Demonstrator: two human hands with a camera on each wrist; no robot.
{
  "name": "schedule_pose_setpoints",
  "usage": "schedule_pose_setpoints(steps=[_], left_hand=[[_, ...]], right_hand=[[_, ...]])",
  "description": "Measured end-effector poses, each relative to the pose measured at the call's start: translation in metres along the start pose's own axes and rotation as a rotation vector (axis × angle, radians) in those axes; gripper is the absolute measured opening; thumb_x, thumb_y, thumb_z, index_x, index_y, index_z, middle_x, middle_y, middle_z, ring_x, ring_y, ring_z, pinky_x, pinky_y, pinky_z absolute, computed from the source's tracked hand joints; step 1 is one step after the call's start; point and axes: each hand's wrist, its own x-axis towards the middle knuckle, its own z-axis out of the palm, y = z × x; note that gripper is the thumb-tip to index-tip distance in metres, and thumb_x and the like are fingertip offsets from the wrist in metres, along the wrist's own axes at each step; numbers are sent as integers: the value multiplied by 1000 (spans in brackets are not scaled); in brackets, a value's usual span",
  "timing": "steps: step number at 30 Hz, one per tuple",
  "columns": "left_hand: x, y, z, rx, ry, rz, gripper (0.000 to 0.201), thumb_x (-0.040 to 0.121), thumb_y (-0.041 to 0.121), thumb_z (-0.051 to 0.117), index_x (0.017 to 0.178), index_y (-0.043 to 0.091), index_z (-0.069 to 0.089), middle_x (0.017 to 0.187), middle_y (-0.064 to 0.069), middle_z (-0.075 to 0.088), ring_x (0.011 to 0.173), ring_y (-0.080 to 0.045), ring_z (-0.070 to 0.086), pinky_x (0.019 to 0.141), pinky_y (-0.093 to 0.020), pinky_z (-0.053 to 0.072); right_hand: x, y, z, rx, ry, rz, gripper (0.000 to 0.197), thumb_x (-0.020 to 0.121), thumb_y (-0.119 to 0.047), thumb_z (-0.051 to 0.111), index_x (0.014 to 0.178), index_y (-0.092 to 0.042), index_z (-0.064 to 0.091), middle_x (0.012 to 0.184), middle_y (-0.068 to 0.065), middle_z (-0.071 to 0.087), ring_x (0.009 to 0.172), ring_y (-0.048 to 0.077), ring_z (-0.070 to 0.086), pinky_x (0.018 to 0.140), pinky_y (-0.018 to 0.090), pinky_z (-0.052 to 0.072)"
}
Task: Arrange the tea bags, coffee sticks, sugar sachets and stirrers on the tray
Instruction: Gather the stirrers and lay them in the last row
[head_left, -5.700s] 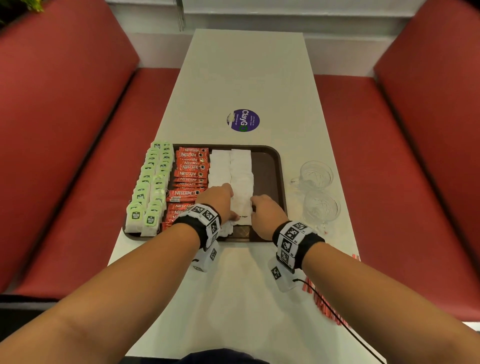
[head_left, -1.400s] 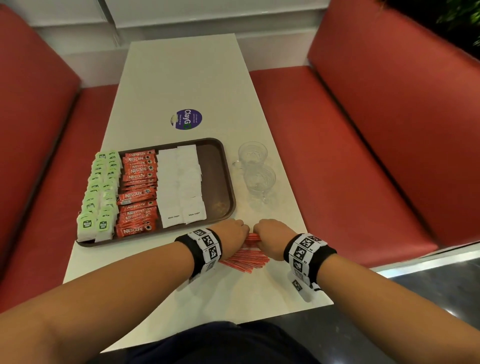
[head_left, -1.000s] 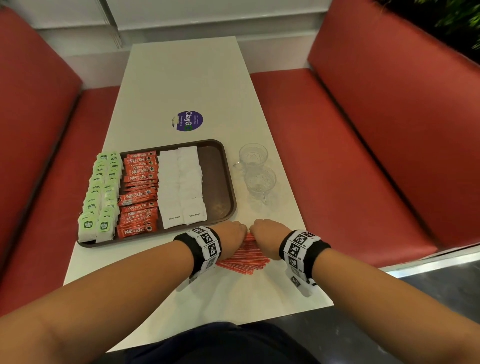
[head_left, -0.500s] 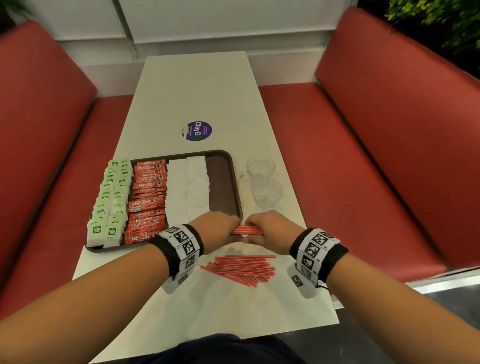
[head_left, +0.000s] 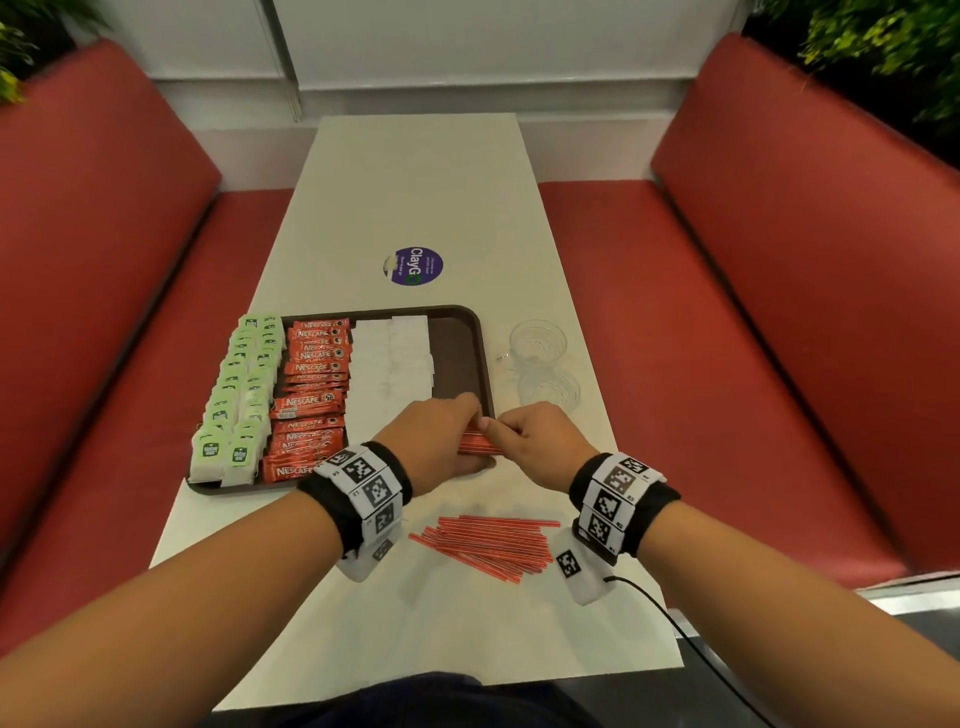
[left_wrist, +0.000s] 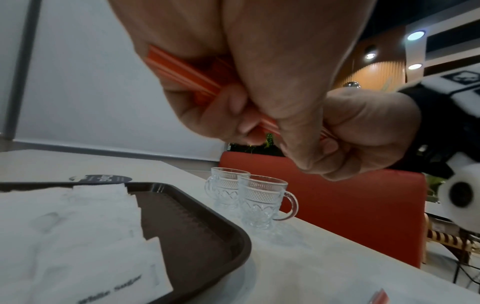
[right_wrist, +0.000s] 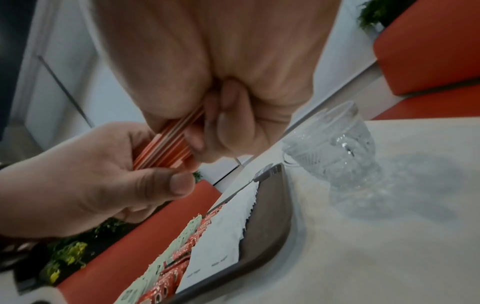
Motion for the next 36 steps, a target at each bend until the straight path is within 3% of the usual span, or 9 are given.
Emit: schedule_pose_setpoints(steps=[9, 12, 14, 17, 19, 24, 28, 33, 36], left_hand=[[-16, -30, -16, -370, 163, -190, 58, 67, 67, 75, 107, 32, 53, 95, 15, 60, 72, -6, 63, 60, -22, 51], [-15, -25, -14, -779, 88, -174, 56, 78, 63, 63, 119, 26, 52, 104, 6, 63, 73, -15, 70, 53, -38, 60], [-11, -19, -15, -843, 113, -170, 45, 86, 62, 54, 110, 24, 59, 92, -2, 66, 65, -21, 70, 51, -44, 60], [-1, -18, -21, -698, 248, -214, 49, 92, 64, 46, 84, 19, 64, 62, -8, 63, 45, -17, 61, 47, -34, 53], [7, -21, -22, -598, 394, -247, 63, 91, 69, 43, 72, 13, 64, 58, -6, 62, 49, -17, 59, 52, -36, 51], [18, -32, -26, -540, 552, -237, 53, 92, 53, 59, 54, 16, 52, 49, 5, 52, 48, -13, 49, 55, -32, 46], [19, -40, -31, -446, 572, -258, 48, 91, 49, 62, 58, 15, 55, 52, 2, 54, 49, -13, 50, 53, -26, 40], [19, -36, -28, -446, 615, -229, 39, 93, 51, 58, 68, 21, 61, 57, 6, 59, 53, -7, 55, 52, -22, 42], [14, -36, -24, -428, 532, -135, 35, 94, 55, 54, 93, 25, 74, 71, 8, 69, 65, -4, 63, 63, -23, 52]], right_hand=[[9, -7, -9, -13, 59, 26, 51, 100, -44, 55, 53, -23, 53, 49, -7, 43, 43, 6, 37, 49, 22, 31], [12, -13, -6, -20, 65, 11, 52, 100, -44, 56, 52, -24, 50, 44, -11, 40, 41, 6, 38, 46, 17, 27], [16, -16, -3, -23, 95, 4, 53, 100, -43, 57, 50, -26, 46, 38, -13, 41, 41, 4, 40, 45, 16, 27], [22, -22, 2, 25, 125, -9, 53, 101, -42, 54, 54, -18, 54, 46, -7, 52, 44, 4, 43, 48, 19, 31], [24, -29, 7, 78, 124, -13, 53, 103, -41, 49, 62, -10, 61, 57, 4, 62, 48, 5, 48, 52, 22, 38], [27, -34, 14, 188, 178, 12, 48, 106, -38, 45, 68, -14, 62, 55, -4, 57, 44, 2, 49, 49, 14, 38], [33, -33, 16, 255, 227, 57, 37, 102, -44, 51, 93, -13, 71, 67, -4, 66, 47, 3, 58, 49, 14, 43], [49, -39, 13, 272, 247, 109, 60, 99, -54, 48, 80, 0, 64, 59, 6, 56, 50, 12, 52, 53, 27, 42], [57, -41, 10, 310, 364, 121, 47, 96, -50, 59, 67, -13, 65, 59, 2, 59, 57, 11, 54, 58, 28, 45]])
